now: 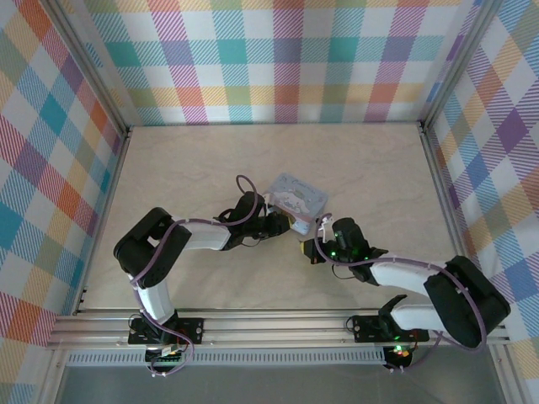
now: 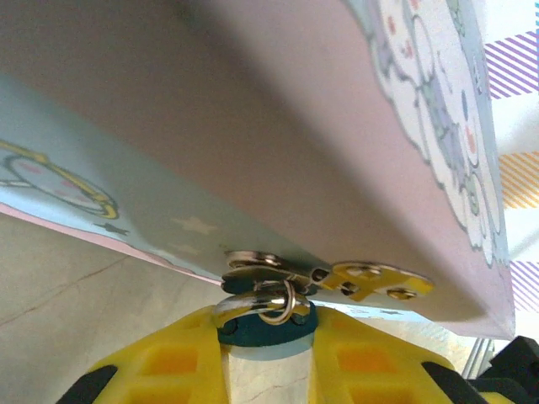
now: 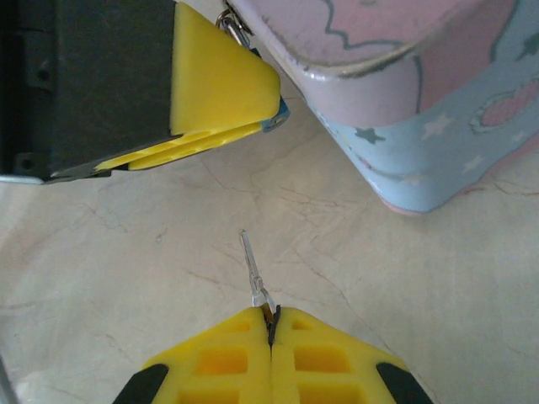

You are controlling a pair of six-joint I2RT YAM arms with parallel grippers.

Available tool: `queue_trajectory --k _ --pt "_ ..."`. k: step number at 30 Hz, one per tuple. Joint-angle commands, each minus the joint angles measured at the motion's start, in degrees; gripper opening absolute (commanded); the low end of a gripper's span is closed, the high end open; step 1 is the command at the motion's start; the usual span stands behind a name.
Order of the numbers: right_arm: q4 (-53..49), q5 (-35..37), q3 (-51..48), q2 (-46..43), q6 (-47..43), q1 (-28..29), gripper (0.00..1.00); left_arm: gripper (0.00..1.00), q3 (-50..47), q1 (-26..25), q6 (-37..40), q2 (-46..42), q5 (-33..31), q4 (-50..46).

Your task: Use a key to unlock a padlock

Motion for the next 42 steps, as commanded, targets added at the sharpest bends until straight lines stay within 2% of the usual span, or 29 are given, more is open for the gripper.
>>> queue_trajectory --k 1,8,18,42 --pt "7.02 3.29 -0.17 2.46 -1.97 1.15 0.03 0.19 1.22 -0.65 -2.61 -2.41 1.56 -0.66" --pt "8.98 6.43 1.61 7.66 -3.53 2.38 0.03 0.19 1.42 -1.18 -4.08 -3.19 1.35 -2.66" --pt "11.45 6.57 2.61 10.25 -6.06 3.1 0.03 0.18 2.02 -1.8 -4.84 -4.57 0.71 -5.64" --pt "12.15 5.63 3.23 10.23 -7.85 3.34 0.03 0.19 2.39 -2.33 -4.98 -4.93 0.25 -6.78"
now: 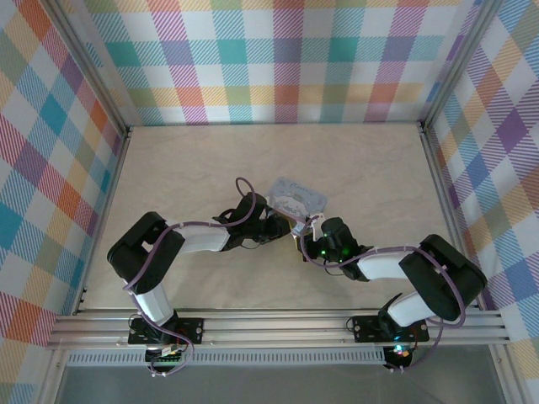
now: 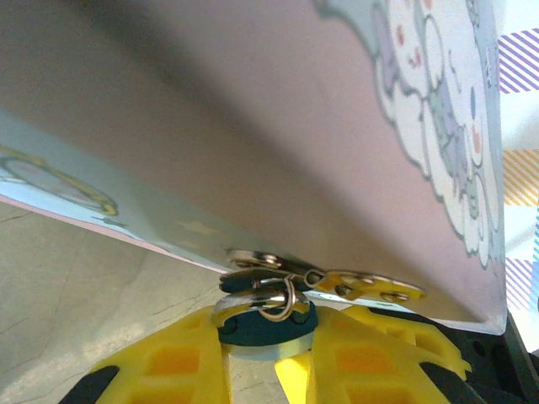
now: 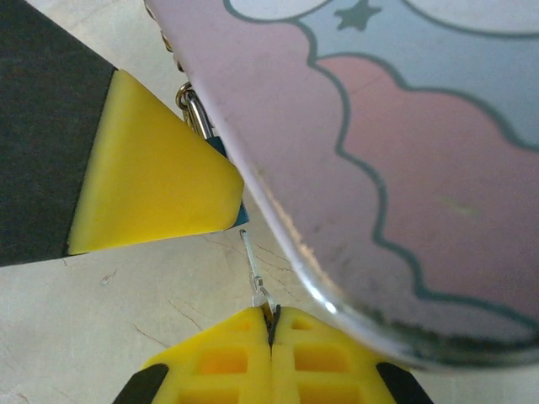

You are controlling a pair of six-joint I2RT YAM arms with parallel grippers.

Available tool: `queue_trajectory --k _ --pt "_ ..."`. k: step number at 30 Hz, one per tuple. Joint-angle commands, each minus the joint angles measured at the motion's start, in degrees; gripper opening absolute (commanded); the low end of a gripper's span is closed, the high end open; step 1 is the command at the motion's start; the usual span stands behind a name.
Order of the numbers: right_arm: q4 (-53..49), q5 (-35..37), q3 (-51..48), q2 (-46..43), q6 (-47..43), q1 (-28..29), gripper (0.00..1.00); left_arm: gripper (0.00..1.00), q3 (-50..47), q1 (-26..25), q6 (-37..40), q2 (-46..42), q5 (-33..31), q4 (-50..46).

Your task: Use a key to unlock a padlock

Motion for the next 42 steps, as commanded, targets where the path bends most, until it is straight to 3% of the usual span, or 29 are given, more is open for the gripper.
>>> queue_trajectory --k 1,20,33,42 --pt "2.28 -1.33 1.06 0.04 -1.06 0.32 0.03 0.18 1.8 -0.78 -0.66 -1.75 0.19 -0.21" --pt "7.57 1.87 -0.26 -0.16 -0.32 0.45 0.03 0.18 2.07 -1.02 -1.54 -1.74 0.51 -0.19" --pt "11.0 8.23 0.01 1.12 -4.03 1.3 0.03 0.19 2.7 -1.78 -2.14 -2.22 -0.19 -1.83" --pt "13.95 7.16 0.59 2.58 -3.35 1.38 0.03 0.18 2.82 -2.11 -2.55 -1.97 -0.52 -2.05"
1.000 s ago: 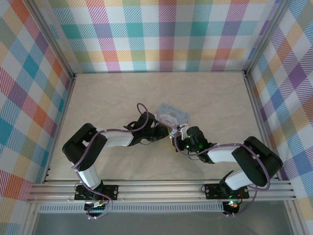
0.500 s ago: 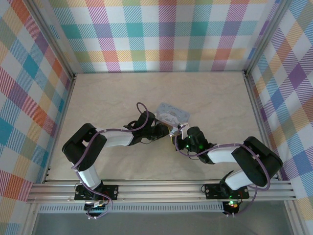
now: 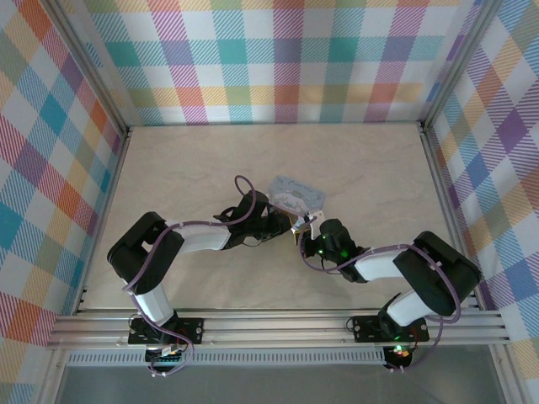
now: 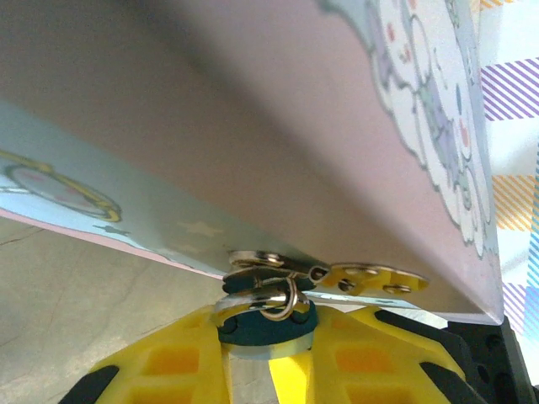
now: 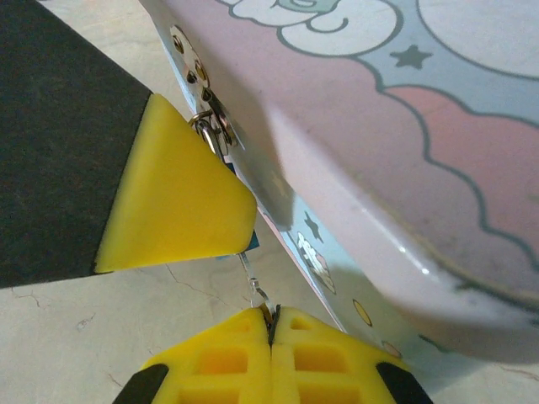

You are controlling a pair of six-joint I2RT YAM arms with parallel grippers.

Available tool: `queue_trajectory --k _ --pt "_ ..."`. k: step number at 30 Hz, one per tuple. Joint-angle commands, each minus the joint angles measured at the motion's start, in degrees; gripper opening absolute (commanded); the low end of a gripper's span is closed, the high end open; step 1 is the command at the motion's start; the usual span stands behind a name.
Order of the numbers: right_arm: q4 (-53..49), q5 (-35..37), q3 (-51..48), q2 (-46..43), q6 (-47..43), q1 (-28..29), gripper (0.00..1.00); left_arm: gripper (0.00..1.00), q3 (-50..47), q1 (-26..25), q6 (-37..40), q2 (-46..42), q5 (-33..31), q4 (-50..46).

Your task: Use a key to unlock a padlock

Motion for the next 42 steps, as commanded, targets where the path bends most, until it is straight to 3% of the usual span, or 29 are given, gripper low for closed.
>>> queue_trajectory --k 1,28,42 --pt "6.6 0.84 1.12 0.14 -0.19 0.21 0.03 0.18 1.41 -1.74 -0.26 -1.83 2.06 -1.16" --pt "12.08 1.84 2.42 2.79 -5.89 0.16 0.03 0.18 1.65 -3.14 -4.82 -1.95 2.76 -1.07" --pt "13.41 -0.85 4.36 1.98 -4.54 -0.64 0.03 0.18 1.52 -4.09 -5.52 -1.45 3.02 -0.73"
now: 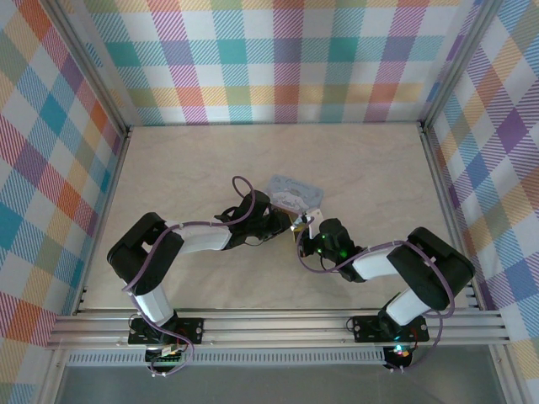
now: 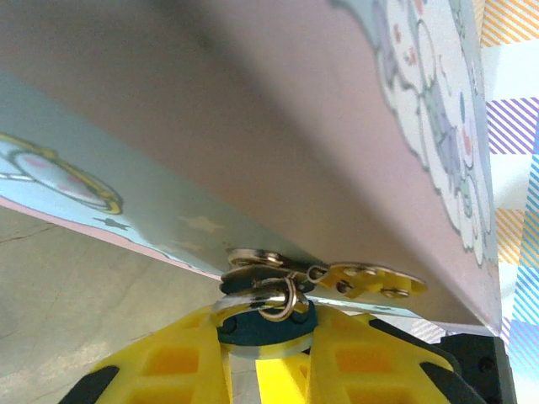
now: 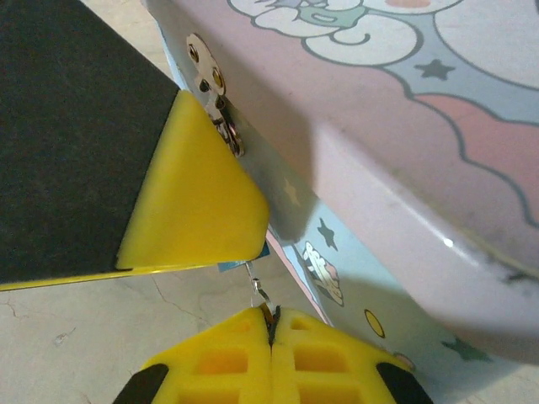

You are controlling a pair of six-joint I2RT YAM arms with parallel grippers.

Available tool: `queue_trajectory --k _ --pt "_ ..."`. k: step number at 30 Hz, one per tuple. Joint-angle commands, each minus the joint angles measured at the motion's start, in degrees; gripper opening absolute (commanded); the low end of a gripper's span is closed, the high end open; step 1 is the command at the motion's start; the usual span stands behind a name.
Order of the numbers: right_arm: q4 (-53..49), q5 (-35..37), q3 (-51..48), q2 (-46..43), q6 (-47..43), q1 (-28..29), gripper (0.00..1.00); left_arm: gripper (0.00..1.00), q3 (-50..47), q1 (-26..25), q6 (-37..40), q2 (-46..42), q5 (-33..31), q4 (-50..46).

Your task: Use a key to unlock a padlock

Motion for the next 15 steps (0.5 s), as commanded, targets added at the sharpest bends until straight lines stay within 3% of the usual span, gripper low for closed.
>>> queue_trajectory --k 1,15 --pt "8.78 -1.95 4.19 -0.58 0.27 -0.93 0.03 0.18 0.92 -3.21 -0.44 -1.33 5.95 -0.46" --pt "10.47 -4.97 7.74 0.99 0.05 -2.95 0.03 0.18 0.21 -3.51 -1.51 -1.6 6.49 0.39"
